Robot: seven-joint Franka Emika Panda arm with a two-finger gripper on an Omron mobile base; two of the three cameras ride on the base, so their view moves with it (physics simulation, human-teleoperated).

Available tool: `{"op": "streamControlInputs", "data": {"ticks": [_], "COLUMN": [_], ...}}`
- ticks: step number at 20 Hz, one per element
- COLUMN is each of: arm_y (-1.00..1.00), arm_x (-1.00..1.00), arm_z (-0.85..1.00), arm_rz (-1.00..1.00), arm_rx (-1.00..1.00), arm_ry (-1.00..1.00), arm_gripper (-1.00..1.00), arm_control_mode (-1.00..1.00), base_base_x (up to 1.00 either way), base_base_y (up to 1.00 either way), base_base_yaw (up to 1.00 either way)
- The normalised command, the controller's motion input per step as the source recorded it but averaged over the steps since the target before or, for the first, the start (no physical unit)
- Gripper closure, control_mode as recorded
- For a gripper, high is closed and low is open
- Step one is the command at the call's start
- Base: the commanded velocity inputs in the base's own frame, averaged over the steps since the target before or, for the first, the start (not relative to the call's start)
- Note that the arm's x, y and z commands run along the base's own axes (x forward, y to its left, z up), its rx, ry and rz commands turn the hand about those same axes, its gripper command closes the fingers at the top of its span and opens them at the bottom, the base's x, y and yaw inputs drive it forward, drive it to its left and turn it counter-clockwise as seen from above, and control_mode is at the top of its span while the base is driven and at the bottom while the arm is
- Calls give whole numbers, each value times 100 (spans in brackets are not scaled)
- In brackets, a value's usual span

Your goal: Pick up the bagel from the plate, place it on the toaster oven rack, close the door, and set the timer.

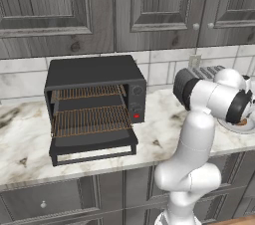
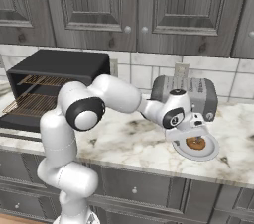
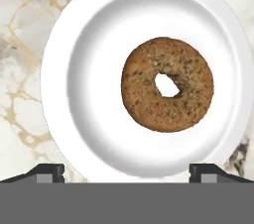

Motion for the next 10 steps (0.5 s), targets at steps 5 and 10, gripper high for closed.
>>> {"op": "streamControlInputs", "data": {"ticks": [5,10], "arm_y": [0,0], "arm_x": [19,23], "arm_z": [-10,-10], "arm_rz": [4,3], "arm_rx": [-3,-1], "arm_ry": [-4,-3], "arm_gripper": [-100,-100], "arm_control_mode": [-100,-100], "base_base_x": [0,0], "base_base_y": [0,0], "base_base_yaw": [0,0]}}
